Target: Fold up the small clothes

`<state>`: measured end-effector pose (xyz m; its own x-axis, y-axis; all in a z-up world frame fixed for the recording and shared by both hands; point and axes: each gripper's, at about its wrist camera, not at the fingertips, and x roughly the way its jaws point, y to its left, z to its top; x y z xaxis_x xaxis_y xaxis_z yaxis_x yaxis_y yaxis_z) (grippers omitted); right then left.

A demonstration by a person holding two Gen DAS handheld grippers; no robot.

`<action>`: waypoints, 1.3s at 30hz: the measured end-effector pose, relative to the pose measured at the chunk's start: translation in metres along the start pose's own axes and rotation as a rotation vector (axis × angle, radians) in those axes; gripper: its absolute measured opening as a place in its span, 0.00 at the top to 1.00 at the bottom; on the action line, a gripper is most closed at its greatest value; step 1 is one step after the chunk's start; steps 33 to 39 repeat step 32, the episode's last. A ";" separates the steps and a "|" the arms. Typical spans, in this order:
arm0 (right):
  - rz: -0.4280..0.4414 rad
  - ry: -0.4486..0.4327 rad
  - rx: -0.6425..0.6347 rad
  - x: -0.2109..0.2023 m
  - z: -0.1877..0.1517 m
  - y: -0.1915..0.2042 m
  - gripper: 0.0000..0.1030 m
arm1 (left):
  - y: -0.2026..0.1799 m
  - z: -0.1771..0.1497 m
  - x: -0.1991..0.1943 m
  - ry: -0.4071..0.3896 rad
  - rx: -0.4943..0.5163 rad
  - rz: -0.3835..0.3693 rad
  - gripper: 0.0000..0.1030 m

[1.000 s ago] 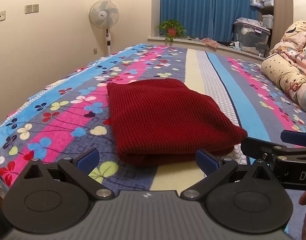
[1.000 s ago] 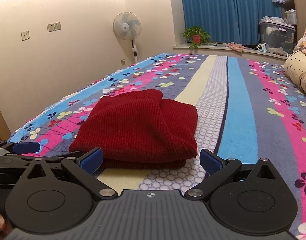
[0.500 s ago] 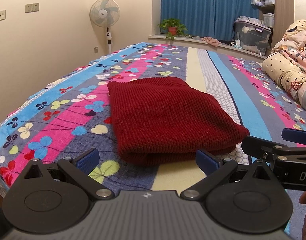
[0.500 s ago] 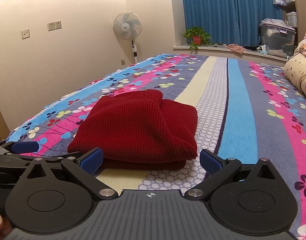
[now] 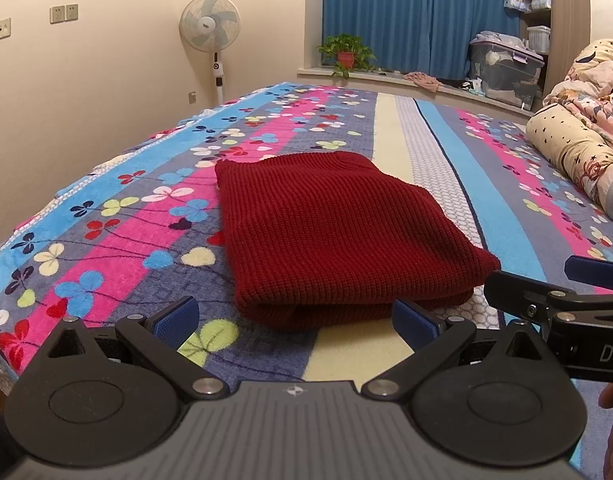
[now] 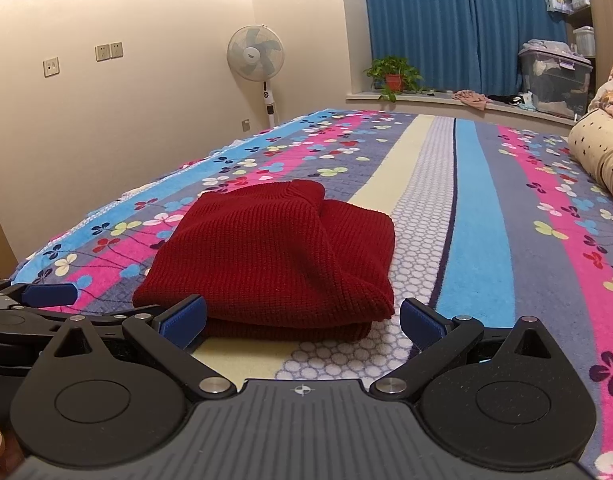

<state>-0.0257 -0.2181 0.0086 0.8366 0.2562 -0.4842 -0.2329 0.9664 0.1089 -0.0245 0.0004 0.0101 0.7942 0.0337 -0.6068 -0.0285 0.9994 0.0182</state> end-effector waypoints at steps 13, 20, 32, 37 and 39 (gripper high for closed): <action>0.001 0.008 0.000 0.002 0.000 0.000 0.01 | 0.000 0.000 0.002 0.005 0.001 0.002 0.00; 0.003 0.009 0.001 0.002 0.000 -0.001 0.01 | 0.000 -0.001 0.002 0.007 -0.001 0.001 0.00; 0.004 0.011 0.003 0.002 0.000 -0.001 0.01 | 0.001 -0.001 0.003 0.009 -0.006 0.001 0.00; 0.004 0.011 0.003 0.002 0.000 -0.001 0.01 | 0.001 -0.001 0.003 0.009 -0.006 0.001 0.00; 0.004 0.011 0.003 0.002 0.000 -0.001 0.01 | 0.001 -0.001 0.003 0.009 -0.006 0.001 0.00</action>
